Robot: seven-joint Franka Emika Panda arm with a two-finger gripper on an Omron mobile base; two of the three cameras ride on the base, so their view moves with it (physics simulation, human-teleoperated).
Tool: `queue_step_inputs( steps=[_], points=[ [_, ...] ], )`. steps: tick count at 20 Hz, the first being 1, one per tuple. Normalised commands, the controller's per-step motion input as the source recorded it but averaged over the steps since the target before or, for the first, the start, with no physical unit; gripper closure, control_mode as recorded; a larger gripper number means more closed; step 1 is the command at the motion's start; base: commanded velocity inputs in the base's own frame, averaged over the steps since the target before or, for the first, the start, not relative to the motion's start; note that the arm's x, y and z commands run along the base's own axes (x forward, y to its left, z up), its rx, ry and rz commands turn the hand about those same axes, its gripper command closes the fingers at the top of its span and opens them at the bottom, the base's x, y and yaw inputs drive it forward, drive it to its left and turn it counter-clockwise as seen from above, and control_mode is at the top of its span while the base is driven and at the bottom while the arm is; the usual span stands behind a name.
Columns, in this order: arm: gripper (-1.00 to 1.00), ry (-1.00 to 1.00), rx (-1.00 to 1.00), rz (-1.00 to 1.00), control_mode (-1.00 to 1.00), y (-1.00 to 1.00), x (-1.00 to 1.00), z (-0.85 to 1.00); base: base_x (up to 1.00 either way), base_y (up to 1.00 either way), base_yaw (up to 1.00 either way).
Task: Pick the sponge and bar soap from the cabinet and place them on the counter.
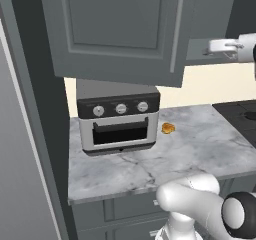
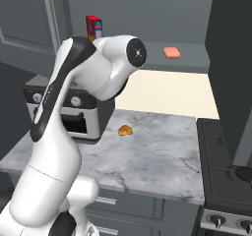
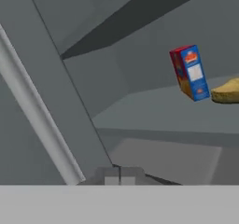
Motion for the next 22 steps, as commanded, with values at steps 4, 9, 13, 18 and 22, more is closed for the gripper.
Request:
queue_step_inputs(
  steps=[4, 9, 13, 18, 22],
  points=[
    [1.00, 0.02, 0.03, 0.16, -1.00, 0.04, 0.35, -0.02, 0.00, 0.00, 0.00],
    [1.00, 0.00, 0.02, 0.15, -1.00, 0.11, 0.36, 0.00, 0.00, 0.00, 0.00],
    [1.00, 0.00, 0.00, 0.15, -1.00, 0.12, 0.31, 0.00, 0.00, 0.00, 0.00],
    [1.00, 0.00, 0.00, 0.14, -1.00, 0.15, 0.27, 0.00, 0.00, 0.00, 0.00],
    [1.00, 0.00, 0.00, 0.13, -1.00, 0.19, 0.19, 0.00, 0.00, 0.00, 0.00]
  ],
)
